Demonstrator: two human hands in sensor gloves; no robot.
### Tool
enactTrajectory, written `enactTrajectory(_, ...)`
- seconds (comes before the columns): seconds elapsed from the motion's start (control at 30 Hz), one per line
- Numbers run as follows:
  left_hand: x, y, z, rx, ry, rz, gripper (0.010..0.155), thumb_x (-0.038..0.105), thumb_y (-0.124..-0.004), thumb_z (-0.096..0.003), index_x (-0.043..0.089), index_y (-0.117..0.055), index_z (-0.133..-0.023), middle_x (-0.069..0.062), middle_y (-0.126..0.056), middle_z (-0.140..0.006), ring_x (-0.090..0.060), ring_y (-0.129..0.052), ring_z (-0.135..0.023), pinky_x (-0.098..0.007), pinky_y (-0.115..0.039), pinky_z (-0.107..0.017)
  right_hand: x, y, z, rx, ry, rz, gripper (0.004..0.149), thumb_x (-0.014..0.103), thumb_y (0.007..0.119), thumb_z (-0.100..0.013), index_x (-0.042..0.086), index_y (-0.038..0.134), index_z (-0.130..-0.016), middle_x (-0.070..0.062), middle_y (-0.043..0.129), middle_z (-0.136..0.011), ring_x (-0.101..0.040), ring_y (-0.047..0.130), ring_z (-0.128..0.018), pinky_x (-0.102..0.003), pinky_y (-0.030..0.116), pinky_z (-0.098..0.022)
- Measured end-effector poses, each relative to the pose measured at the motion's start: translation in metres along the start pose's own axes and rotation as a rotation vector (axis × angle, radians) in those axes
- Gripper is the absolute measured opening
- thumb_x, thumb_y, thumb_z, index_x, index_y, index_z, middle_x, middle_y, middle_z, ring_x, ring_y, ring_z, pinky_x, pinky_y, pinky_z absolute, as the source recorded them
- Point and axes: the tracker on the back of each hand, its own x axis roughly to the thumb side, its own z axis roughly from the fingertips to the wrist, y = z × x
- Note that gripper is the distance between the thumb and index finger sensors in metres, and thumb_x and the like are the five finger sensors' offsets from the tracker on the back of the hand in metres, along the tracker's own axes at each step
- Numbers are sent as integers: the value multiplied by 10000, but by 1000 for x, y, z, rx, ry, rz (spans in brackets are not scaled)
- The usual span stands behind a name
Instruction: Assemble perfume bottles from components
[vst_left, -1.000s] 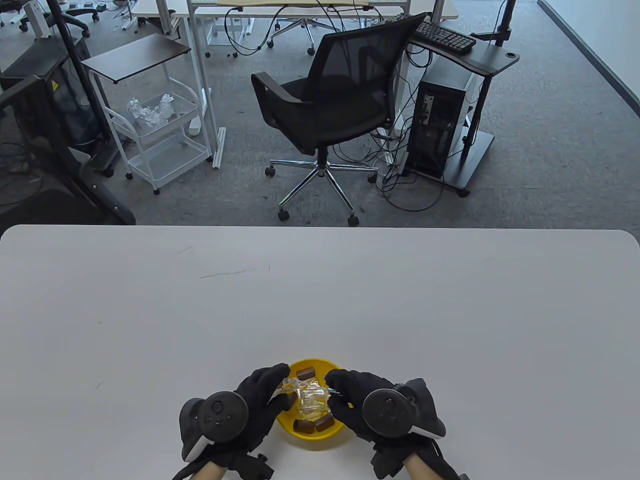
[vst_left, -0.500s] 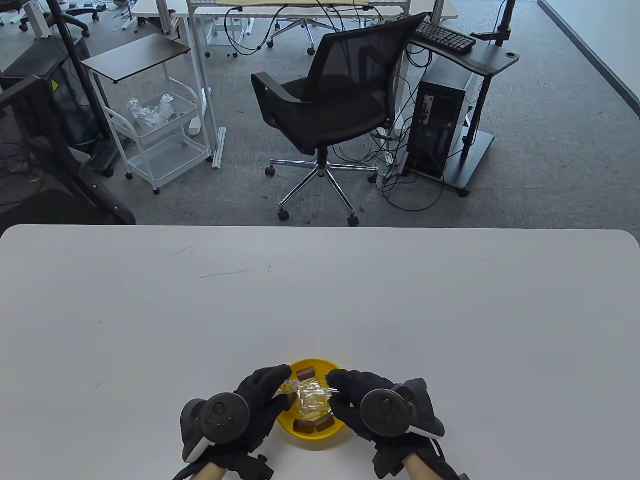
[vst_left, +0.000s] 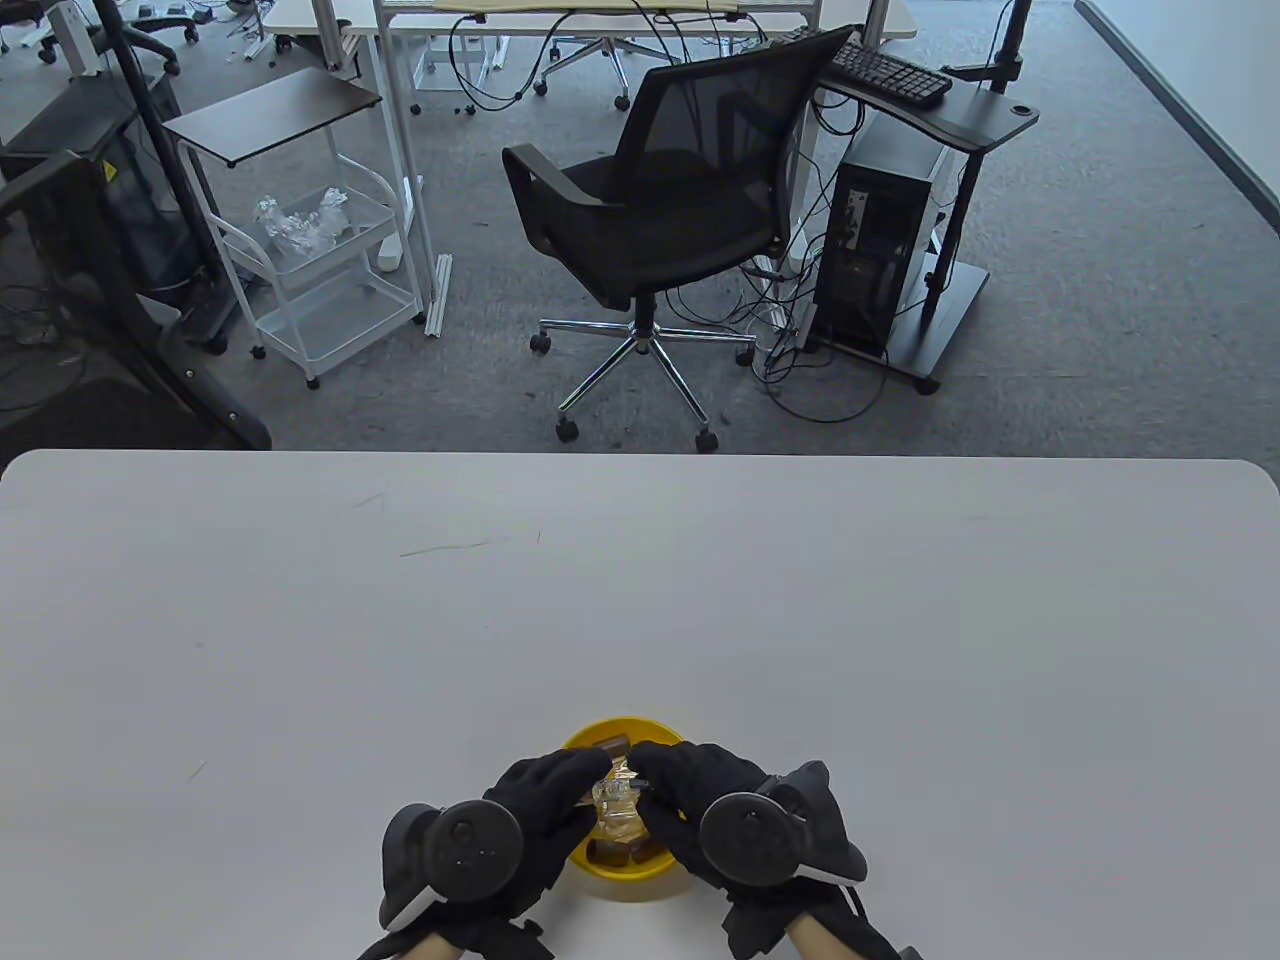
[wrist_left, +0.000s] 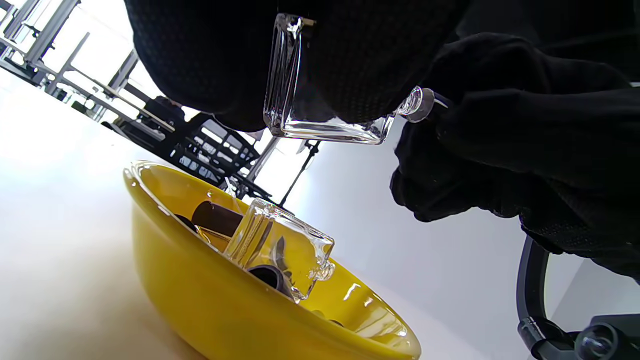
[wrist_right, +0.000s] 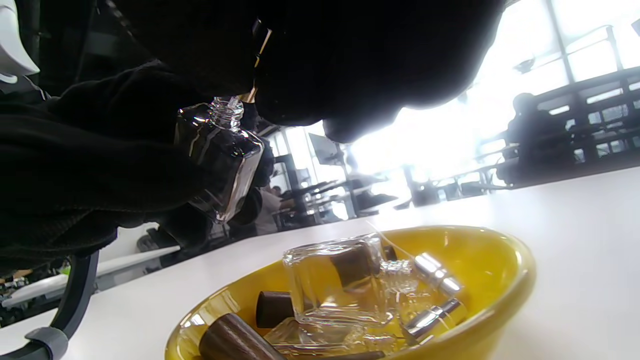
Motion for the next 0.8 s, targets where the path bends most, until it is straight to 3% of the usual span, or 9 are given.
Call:
enactTrajectory(0.4, -3, -4, -1, -25, 28, 146, 548, 287, -831, -504, 357, -652, -1018, 4, -786, -1017, -357, -889, -847, -406, -835, -542, -3, 9, 0, 25, 3, -147, 465, 201, 763, -598, 111, 582, -1017, -171, 862, -856, -386, 884, -753, -526, 761, -555)
enactTrajectory(0.8, 2, -9, -1, -34, 27, 163, 545, 278, -830, -502, 344, -656, -1015, -7, -784, -1013, -367, -883, -844, -414, -827, -546, -6, 10, 4, -6, 80, -105, 469, 396, 685, -610, 54, 738, -926, -35, 987, -604, -321, 984, -548, -488, 815, -429)
